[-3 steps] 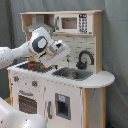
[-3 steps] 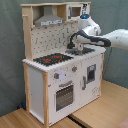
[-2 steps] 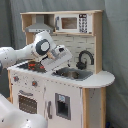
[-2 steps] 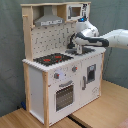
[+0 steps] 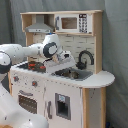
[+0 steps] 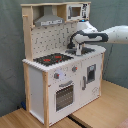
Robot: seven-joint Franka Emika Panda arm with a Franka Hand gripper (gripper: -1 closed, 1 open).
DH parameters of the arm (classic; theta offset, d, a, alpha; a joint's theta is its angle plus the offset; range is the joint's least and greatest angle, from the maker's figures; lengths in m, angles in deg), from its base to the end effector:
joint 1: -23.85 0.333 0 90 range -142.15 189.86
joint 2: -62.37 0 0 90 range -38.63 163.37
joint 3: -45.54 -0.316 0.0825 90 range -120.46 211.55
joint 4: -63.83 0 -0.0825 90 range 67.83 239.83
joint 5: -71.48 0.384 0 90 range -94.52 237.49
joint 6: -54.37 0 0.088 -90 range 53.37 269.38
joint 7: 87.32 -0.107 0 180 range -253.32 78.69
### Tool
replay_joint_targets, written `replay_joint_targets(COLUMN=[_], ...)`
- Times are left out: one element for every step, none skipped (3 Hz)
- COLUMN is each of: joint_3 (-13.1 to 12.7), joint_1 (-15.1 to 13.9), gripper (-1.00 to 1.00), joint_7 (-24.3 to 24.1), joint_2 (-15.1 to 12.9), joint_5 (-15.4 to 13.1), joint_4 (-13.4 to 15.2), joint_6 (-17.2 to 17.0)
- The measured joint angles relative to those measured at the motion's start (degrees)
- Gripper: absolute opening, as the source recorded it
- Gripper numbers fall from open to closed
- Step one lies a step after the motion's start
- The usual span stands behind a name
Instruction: Play with the kitchen
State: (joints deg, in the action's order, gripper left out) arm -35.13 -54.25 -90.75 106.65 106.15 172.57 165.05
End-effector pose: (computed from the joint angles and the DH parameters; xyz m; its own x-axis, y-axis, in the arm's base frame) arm 0.5370 0.2014 0.4980 0.9615 -0.1335 0.2401 -0.1718 -0.9742 0.1461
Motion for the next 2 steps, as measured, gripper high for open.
replay_joint_targets(joint_3=[-3.38,-5.28], joint_1=[-3.09,-5.29], gripper=[1.0,1.0], joint_7=[2.55,6.77], joint_2=[-2.51,-3.16], joint_5=[0.0,0.0], joint_4=[-0.87,-2.78], joint_6=[0.0,-1.79])
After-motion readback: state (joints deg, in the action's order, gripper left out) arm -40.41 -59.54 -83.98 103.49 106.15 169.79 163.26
